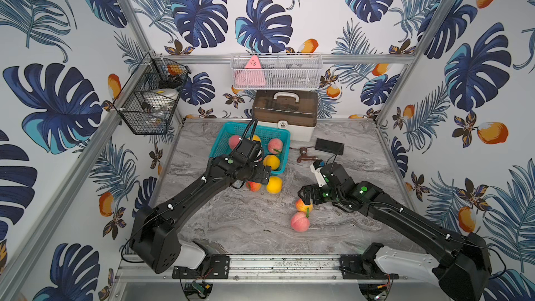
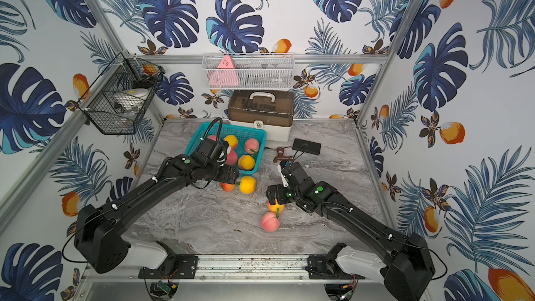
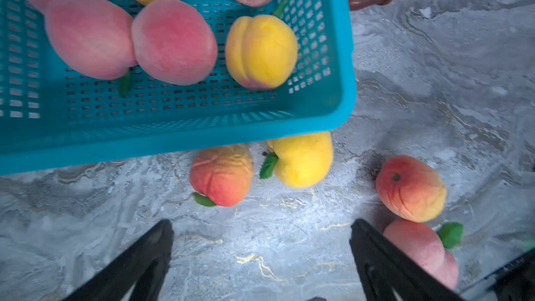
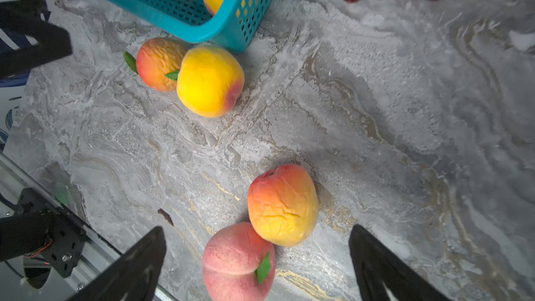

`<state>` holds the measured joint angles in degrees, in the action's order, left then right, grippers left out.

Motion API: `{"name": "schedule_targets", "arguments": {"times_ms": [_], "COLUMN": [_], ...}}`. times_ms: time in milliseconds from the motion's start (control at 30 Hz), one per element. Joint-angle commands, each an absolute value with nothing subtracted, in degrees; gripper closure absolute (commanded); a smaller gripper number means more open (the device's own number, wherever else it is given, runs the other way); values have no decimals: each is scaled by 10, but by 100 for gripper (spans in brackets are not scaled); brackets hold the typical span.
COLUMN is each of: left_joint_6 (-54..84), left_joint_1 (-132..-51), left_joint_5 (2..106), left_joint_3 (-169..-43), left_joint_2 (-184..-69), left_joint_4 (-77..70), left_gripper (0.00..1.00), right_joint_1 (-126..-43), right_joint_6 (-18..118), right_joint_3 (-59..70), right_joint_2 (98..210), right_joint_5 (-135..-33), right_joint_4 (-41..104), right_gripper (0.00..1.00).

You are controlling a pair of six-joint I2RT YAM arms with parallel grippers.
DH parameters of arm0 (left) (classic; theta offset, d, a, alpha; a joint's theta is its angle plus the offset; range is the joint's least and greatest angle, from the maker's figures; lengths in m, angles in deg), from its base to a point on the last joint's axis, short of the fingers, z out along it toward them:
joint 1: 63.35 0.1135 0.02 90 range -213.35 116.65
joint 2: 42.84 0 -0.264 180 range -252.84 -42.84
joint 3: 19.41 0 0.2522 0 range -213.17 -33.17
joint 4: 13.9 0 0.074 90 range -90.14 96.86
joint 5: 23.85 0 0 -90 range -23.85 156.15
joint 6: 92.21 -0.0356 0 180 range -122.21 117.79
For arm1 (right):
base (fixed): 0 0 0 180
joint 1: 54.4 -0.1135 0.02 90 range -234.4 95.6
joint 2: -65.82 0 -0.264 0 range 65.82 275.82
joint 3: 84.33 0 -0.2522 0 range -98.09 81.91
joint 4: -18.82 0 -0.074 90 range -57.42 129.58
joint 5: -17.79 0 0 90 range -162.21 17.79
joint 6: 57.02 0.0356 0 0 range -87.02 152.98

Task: Put the peaches into the basket
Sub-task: Pick up the peach from the center of the board.

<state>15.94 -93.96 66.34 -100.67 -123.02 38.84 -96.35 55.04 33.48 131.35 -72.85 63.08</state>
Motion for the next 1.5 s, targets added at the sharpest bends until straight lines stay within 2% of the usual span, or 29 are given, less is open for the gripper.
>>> {"name": "schedule_targets", "arguments": {"times_ms": [0, 767, 1133, 1467], "left_joint_6": [179, 236, 253, 254], "left_joint_1": [-959, -969, -969, -969], "left_joint_5": [655, 457, 451, 447], "left_joint_3": [-989, -869, -853, -847], "left_joint_2": [-1206, -1146, -1148, -1153], "left_joint_4": [384, 243, 221, 211], "left_gripper": [1, 1, 1, 1], "right_joint_1": [-971, -975, -975, -974], "right_joint_6": [575, 576, 568, 559], "right_joint_3": [348, 402, 404, 398], "right_joint_2": [1321, 1402, 1449, 1471], "right_joint_5": [-715, -722, -723, -718], "right_joint_4": [618, 533, 512, 520], "right_gripper": [0, 0, 2, 9]}}
